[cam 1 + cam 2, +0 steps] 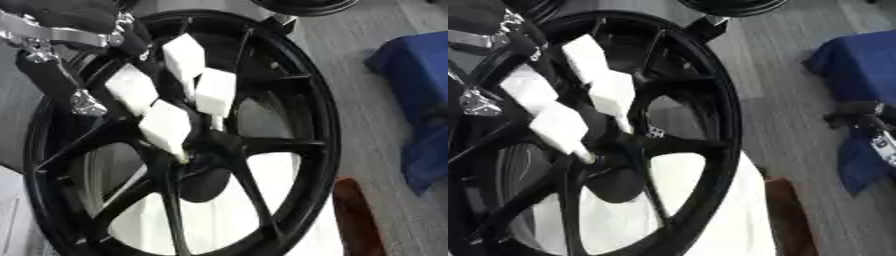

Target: Pull the pin out of the wheel hub.

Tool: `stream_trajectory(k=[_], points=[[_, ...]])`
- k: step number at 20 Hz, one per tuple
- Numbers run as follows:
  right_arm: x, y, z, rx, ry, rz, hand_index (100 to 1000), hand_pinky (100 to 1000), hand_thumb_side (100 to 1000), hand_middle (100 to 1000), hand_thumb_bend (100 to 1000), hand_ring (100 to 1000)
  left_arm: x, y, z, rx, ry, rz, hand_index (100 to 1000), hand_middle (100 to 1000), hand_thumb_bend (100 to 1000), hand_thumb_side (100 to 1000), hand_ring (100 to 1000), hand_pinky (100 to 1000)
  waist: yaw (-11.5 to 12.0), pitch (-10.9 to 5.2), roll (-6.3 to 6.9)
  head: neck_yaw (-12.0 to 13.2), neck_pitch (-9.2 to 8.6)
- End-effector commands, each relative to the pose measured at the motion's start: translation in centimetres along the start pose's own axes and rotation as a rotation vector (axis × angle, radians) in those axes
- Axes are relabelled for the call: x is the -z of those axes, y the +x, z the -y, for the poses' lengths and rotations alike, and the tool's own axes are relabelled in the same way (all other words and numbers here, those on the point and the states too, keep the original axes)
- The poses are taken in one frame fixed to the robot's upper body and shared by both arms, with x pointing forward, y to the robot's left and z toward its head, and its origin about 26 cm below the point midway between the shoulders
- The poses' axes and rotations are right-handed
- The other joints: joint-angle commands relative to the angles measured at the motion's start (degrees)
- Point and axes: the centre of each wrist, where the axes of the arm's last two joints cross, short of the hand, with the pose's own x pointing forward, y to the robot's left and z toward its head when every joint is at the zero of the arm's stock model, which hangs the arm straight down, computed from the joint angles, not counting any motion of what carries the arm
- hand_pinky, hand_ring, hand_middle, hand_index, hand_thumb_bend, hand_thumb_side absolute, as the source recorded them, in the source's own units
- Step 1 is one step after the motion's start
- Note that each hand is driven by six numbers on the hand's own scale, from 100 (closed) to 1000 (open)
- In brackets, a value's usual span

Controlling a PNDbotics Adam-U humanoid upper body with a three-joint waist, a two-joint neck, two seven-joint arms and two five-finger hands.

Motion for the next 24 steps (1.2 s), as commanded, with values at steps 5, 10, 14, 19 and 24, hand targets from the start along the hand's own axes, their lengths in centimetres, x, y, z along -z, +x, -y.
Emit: stream_trajectory(k=[5,10,14,19,24], points=[[0.1,0.7,0.4,-0.032,0.01,0.018,758,944,700,588,100,775,-3.5,0.9,-2.9,0.148,-0.005,0.039,440,336,169,160,584,723,0.22,-1.02,-0.31,-0.06,-0.19],[0.0,0.7,0.4,-0.037,0.008,0.016,758,944,697,588,100,775,-6.2,1.6,-4.4,0.144,0.113,-0.007,428,324,174,153,578,724,0.68,-1.19,-0.41,-0.04,0.19],[-0.1,0.7,0.5,-0.037,0.006,0.016,758,943,686,588,100,775,-10.1,1.0,-4.1,0.08,0.254,-0.111,420,310,111,140,571,722,1.31,-1.58,-0.52,-0.32,1.03],[-0.1,0.8,0.7,-0.03,-0.005,0.02,758,944,676,588,100,775,-16.5,-2.6,0.5,-0.188,0.506,-0.329,400,274,100,221,547,699,2.29,-2.14,-0.72,-0.46,1.8],[-0.5,0.8,0.8,-0.021,-0.023,0.024,759,943,655,588,100,775,-22.0,-5.2,7.2,-0.393,0.708,-0.595,394,257,100,290,535,686,2.64,-2.93,-1.51,-0.78,2.2]])
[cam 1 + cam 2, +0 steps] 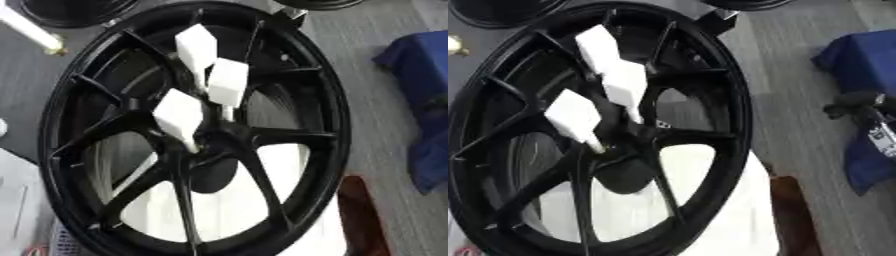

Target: Pull the pin out of the wheel hub.

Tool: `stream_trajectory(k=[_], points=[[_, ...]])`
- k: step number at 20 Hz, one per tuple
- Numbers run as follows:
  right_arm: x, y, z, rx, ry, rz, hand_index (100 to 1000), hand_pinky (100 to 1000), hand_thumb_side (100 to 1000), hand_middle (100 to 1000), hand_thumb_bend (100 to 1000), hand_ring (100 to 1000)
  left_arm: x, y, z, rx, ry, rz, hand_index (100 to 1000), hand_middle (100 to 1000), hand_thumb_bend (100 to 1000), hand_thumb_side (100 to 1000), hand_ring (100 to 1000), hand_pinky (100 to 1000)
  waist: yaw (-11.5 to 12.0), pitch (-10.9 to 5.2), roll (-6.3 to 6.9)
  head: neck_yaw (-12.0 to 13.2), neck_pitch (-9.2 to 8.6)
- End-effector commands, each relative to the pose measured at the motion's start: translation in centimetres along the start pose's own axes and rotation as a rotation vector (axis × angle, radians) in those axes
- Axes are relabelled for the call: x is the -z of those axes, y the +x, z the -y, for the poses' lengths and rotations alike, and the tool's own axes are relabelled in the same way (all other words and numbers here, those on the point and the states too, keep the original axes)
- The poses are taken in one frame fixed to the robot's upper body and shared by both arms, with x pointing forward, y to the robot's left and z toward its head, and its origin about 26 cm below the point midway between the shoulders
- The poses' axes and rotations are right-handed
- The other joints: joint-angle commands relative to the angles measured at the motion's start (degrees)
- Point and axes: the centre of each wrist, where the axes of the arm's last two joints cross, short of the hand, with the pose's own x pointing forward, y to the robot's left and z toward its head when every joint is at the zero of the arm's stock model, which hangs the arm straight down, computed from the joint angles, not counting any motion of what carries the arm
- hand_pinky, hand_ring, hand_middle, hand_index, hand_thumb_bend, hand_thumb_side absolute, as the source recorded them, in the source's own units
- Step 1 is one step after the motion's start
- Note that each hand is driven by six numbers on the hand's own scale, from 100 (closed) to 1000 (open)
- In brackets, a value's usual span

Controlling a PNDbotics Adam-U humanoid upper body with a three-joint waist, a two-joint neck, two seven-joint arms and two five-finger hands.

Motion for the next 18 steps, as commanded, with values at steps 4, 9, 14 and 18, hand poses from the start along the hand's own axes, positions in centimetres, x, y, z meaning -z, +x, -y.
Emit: stream_trajectory(k=[4,9,14,18], points=[[-0.3,0.9,0.9,-0.026,-0.021,0.023,759,942,645,588,100,775,-6.4,-5.1,0.0,-0.031,0.168,-0.285,419,281,100,278,545,690,0.93,-2.42,-0.81,-0.55,-0.08],[-0.4,0.8,0.9,-0.013,-0.024,0.035,759,942,632,588,100,775,-8.6,-6.9,2.8,-0.024,0.09,-0.425,764,621,100,153,758,803,0.92,-3.14,-1.54,-0.78,-0.28],[-0.5,0.8,0.9,-0.008,-0.026,0.035,759,941,631,588,100,775,-9.5,-7.5,3.6,-0.019,0.042,-0.496,906,803,261,957,873,876,0.87,-3.32,-1.81,-0.52,-0.39],[-0.6,0.8,0.8,-0.01,-0.031,0.033,758,941,631,588,100,775,-9.5,-7.5,3.7,0.018,0.1,-0.559,890,787,231,1000,861,864,0.68,-3.29,-1.85,-0.32,-0.26]])
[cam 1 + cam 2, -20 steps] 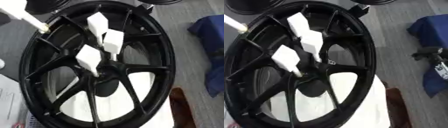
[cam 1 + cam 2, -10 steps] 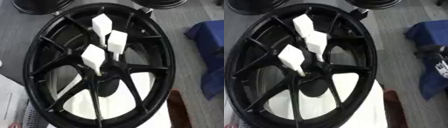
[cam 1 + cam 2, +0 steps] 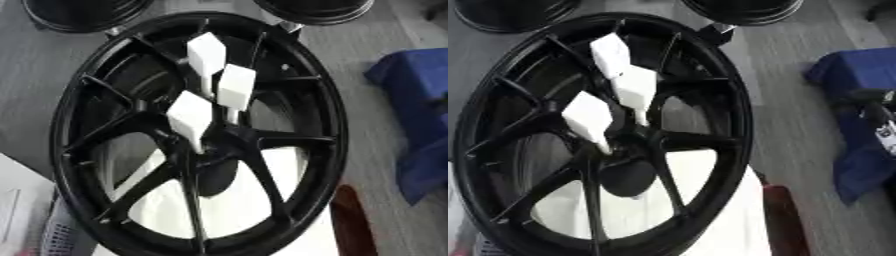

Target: Pull the pin out of the wheel hub.

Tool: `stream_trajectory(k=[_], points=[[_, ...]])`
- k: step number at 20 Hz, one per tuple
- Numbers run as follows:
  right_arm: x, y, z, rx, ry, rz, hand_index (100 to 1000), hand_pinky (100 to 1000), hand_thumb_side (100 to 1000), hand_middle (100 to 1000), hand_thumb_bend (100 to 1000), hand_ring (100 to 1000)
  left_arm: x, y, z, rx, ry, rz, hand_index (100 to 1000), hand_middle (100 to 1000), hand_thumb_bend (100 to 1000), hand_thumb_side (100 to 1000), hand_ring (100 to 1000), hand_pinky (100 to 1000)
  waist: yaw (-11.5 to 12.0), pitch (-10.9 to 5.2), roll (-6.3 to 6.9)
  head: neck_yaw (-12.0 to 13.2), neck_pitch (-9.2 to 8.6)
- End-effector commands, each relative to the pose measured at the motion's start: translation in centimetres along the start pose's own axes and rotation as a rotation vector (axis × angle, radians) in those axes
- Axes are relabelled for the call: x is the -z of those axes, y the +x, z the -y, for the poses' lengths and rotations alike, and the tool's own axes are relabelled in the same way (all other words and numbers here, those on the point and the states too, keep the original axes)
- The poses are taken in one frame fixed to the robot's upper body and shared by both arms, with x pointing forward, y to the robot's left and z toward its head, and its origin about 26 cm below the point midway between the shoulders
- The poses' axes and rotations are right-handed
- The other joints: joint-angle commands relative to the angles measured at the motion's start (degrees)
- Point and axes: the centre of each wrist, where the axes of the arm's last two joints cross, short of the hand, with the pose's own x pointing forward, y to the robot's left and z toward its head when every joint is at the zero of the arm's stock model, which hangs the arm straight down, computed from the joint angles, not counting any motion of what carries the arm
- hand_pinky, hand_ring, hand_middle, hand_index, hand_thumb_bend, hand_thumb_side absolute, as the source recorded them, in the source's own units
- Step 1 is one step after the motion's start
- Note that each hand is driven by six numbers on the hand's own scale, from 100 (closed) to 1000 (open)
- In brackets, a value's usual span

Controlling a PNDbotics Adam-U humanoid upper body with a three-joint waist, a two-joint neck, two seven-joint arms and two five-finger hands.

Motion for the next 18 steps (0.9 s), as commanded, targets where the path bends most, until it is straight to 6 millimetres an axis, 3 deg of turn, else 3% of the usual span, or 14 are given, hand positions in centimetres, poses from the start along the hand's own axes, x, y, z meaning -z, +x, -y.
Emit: stream_trajectory(k=[1,3,7,11,15,18], points=[[0.3,1.0,0.6,-0.036,0.009,0.024,758,941,631,588,100,775,-0.2,0.4,-1.9,0.053,0.083,-0.043,877,769,176,974,847,852,-0.06,-1.36,0.09,0.2,-0.24],[0.2,1.0,0.6,-0.037,0.007,0.025,758,941,630,588,100,775,-0.1,0.5,-1.8,0.04,0.138,-0.074,844,731,100,931,818,832,-0.15,-1.35,0.08,0.37,-0.28],[0.3,1.0,0.7,-0.036,0.002,0.03,758,940,624,588,100,775,0.3,1.8,-1.5,-0.047,0.23,-0.069,766,634,100,782,757,783,-0.28,-1.44,0.02,0.52,-0.27],[0.9,1.3,0.9,-0.022,0.0,0.063,757,940,610,587,100,774,1.1,8.0,1.1,-0.422,0.356,0.225,741,596,100,729,728,746,-0.47,-1.44,-0.25,0.79,-0.09],[2.1,1.7,0.9,0.021,0.004,0.107,757,940,603,587,100,773,0.0,14.6,3.3,-0.681,0.369,0.414,744,596,100,736,726,746,-0.95,-1.14,-0.59,1.39,-0.17],[2.6,1.9,0.8,0.049,0.011,0.118,757,942,614,586,100,773,-0.5,17.1,4.4,-0.77,0.339,0.48,732,577,100,647,716,748,-1.34,-0.96,-0.71,2.05,-0.17]])
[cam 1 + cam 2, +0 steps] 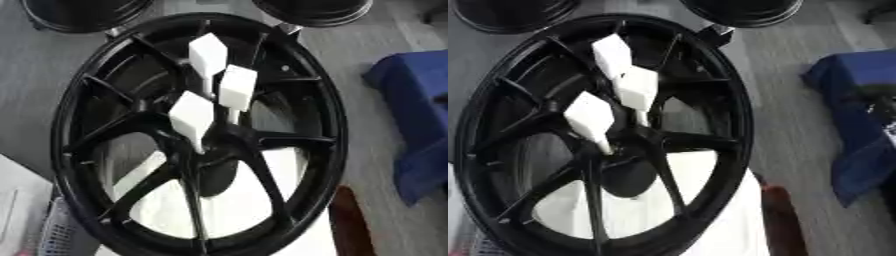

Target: Pull the pin out of the wheel hub.

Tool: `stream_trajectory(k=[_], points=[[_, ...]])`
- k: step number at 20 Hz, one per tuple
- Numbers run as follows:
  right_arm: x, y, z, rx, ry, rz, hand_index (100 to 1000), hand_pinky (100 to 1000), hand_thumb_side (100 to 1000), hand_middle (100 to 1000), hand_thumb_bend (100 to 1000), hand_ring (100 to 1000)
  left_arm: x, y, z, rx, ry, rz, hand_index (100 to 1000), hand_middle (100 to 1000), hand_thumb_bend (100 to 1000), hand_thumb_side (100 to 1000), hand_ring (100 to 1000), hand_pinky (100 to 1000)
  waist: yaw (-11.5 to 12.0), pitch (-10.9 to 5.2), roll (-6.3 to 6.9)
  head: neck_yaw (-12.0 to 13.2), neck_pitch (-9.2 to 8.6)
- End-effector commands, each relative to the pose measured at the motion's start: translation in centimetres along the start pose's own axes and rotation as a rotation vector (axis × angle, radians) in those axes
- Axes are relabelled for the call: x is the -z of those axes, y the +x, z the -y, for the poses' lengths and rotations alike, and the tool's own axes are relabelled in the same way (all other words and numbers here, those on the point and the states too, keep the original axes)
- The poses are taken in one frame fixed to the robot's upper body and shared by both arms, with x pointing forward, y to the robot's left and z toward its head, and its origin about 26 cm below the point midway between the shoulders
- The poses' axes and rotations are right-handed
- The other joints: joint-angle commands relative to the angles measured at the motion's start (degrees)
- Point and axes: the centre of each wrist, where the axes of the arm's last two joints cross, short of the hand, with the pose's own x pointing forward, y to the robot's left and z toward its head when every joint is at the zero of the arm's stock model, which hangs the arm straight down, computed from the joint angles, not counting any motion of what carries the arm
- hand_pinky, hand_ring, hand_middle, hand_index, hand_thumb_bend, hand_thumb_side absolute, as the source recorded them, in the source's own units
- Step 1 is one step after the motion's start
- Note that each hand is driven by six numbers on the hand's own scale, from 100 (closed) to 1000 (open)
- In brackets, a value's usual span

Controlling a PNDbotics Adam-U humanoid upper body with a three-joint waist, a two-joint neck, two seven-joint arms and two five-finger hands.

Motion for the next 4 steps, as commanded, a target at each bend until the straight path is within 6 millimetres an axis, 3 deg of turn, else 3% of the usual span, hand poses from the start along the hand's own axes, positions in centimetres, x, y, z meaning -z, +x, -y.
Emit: stream_trajectory(k=[1,4], points=[[0.9,1.0,0.2,0.004,0.03,0.027,757,942,613,586,100,773,-0.1,1.8,1.6,-0.051,-0.037,0.055,734,577,100,648,716,748,-0.32,-0.72,-0.1,0.7,-0.23],[1.2,1.0,0.0,0.02,0.036,0.03,757,943,625,586,100,773,-0.6,1.2,2.9,-0.058,-0.056,0.041,732,574,100,668,711,747,-0.35,-0.32,-0.09,1.16,-0.39]])
